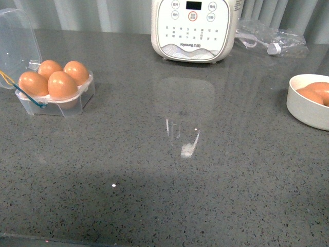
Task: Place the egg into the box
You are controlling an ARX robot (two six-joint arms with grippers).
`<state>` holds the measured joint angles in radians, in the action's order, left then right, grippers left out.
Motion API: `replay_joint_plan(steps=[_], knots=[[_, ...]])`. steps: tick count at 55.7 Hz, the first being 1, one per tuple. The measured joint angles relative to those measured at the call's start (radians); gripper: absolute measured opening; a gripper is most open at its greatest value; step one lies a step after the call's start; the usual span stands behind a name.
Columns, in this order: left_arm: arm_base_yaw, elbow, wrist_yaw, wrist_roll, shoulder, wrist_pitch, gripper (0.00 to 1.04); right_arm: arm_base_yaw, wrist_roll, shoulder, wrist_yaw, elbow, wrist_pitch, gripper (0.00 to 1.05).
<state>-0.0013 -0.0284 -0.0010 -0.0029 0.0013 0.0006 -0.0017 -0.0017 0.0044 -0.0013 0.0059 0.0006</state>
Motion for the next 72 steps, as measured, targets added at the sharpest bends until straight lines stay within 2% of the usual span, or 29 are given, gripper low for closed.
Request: replay_joint_plan(steps=[20,24,44,46,50,53,59,72], knots=[[0.0,0.0,0.0,0.0,0.0,0.0,0.98,0.0,0.002,0.0,0.0,0.0,0.0,0.99],[0.0,0.0,0.0,0.0,0.0,0.0,0.98,0.0,0.001,0.0,0.0,0.0,0.0,0.97],[-0.001,-0.001,-0.005,-0.002,0.002,-0.002,0.98,0.0,0.001,0.0,0.0,0.0,0.0,0.97],[-0.018,-0.02,-0.055,-0.015,0.032,-0.065,0.98,0.0,0.001,0.0,0.0,0.0,0.0,0.97],[-0.076,-0.121,-0.209,-0.049,0.188,-0.328,0.98,0.0,0.001,0.0,0.0,0.0,0.0,0.97],[-0.086,-0.134,-0.215,-0.052,0.234,-0.378,0.98,0.0,0.001,0.0,0.0,0.0,0.0,0.97],[-0.066,-0.154,-0.196,-0.053,0.26,-0.347,0.98,0.0,0.001,0.0,0.0,0.0,0.0,0.97],[0.016,-0.21,-0.11,-0.05,0.431,-0.12,0.98,0.0,0.001,0.0,0.0,0.0,0.0,0.97]])
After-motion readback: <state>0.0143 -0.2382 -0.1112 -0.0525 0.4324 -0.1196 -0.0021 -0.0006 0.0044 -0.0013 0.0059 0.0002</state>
